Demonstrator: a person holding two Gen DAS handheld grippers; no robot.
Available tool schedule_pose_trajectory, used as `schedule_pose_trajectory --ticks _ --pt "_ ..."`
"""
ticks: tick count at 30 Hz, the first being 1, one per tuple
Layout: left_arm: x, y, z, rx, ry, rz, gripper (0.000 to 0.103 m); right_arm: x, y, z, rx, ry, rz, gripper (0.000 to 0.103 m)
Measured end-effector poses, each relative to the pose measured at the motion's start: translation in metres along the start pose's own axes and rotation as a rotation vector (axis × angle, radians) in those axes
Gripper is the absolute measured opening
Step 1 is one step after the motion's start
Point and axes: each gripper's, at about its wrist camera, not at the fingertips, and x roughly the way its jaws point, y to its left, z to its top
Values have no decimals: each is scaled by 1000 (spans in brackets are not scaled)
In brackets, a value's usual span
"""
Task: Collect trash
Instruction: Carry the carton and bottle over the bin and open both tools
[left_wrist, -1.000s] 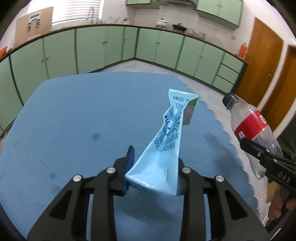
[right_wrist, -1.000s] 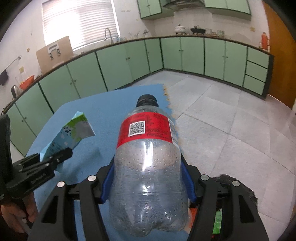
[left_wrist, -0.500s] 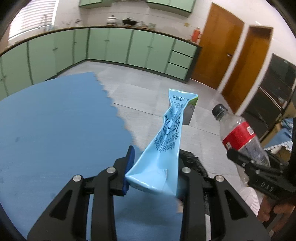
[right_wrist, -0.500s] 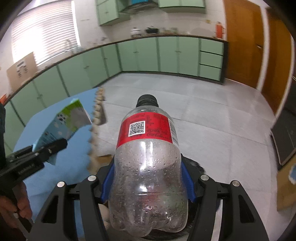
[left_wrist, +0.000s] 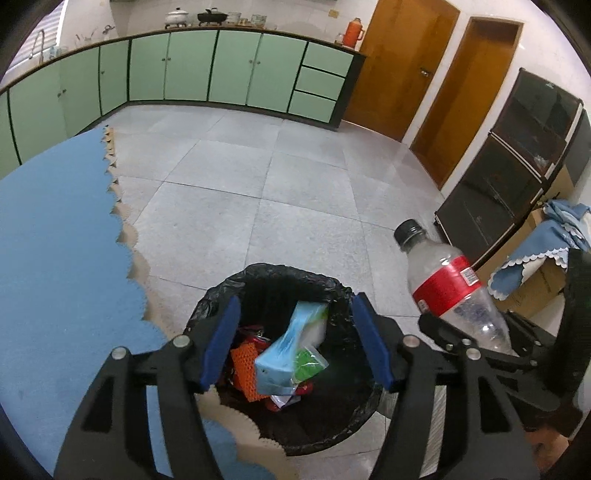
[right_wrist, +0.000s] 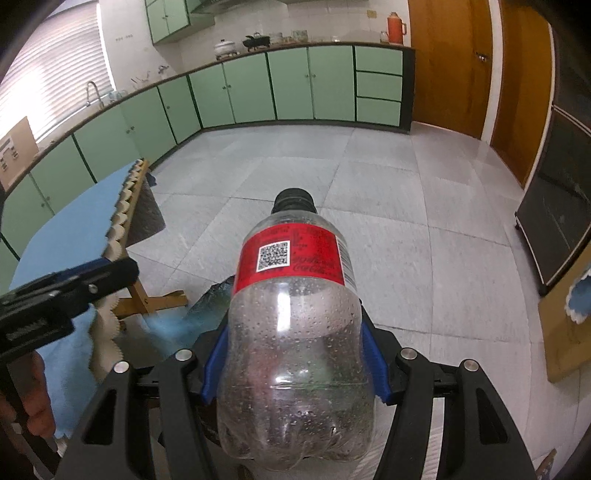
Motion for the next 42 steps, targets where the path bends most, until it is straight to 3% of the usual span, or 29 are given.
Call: schedule_pose_trajectory --ticks 9,11,18,22,24,29,42 --pt "-8 8 7 -19 -23 27 65 15 -4 -7 -37 49 23 62" --pt "-14 11 7 -29 -30 33 67 15 1 -9 -59 37 3 83" --pt "-39 27 5 -51 -50 68 74 -5 9 -2 -59 -18 -9 86" --pt "-59 35 3 -61 -65 85 80 -21 9 4 -50 -45 -8 97" --pt "-71 38 1 -61 -78 98 86 -32 11 8 -48 -54 4 97" --pt "-101 39 -6 -51 -105 130 89 -60 19 12 -59 -70 37 97" --pt "-182 22 -33 -67 -192 177 90 -151 65 -5 -120 -188 69 97"
